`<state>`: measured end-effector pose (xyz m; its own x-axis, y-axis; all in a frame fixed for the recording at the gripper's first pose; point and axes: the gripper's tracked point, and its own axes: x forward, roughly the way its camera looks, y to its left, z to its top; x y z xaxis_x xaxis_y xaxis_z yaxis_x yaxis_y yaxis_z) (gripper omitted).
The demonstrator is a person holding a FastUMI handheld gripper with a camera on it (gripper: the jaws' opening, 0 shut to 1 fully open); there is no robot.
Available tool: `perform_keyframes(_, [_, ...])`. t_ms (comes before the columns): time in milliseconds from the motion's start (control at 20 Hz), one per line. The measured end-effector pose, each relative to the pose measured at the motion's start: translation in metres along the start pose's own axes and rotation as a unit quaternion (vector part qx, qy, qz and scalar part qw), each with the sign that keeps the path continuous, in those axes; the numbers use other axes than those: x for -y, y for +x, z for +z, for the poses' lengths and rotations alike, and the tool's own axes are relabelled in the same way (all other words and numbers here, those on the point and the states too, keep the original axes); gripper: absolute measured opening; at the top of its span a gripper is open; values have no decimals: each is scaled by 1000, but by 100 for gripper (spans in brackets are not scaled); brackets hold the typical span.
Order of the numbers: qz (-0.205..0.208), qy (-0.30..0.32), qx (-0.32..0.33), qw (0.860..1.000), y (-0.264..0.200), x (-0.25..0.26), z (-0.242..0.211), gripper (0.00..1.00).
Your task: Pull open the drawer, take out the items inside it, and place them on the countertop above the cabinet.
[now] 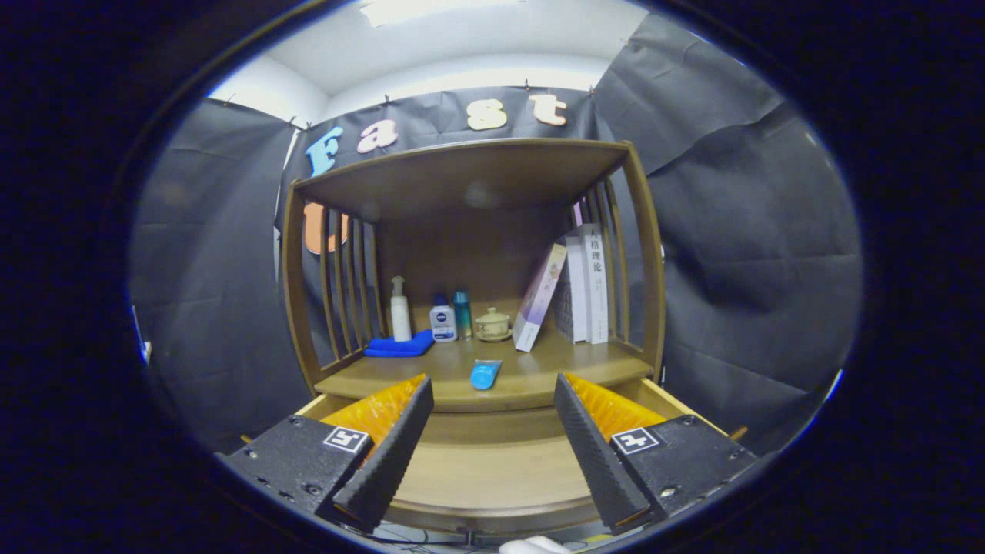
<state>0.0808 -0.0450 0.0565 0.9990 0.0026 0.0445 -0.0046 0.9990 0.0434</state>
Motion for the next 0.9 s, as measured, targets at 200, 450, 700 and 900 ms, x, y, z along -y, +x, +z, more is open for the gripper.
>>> perform_keyframes(200, [-9, -15, 19, 1000, -30, -2, -25, 100])
perform_keyframes(450, [-26, -40, 17, 999, -62, 0, -69, 99])
perform_keyframes(700, [-28, -42, -32, 998, -65, -2, -134, 100])
perform_keyframes(900, [-27, -34, -73, 996, -62, -5, -168, 100])
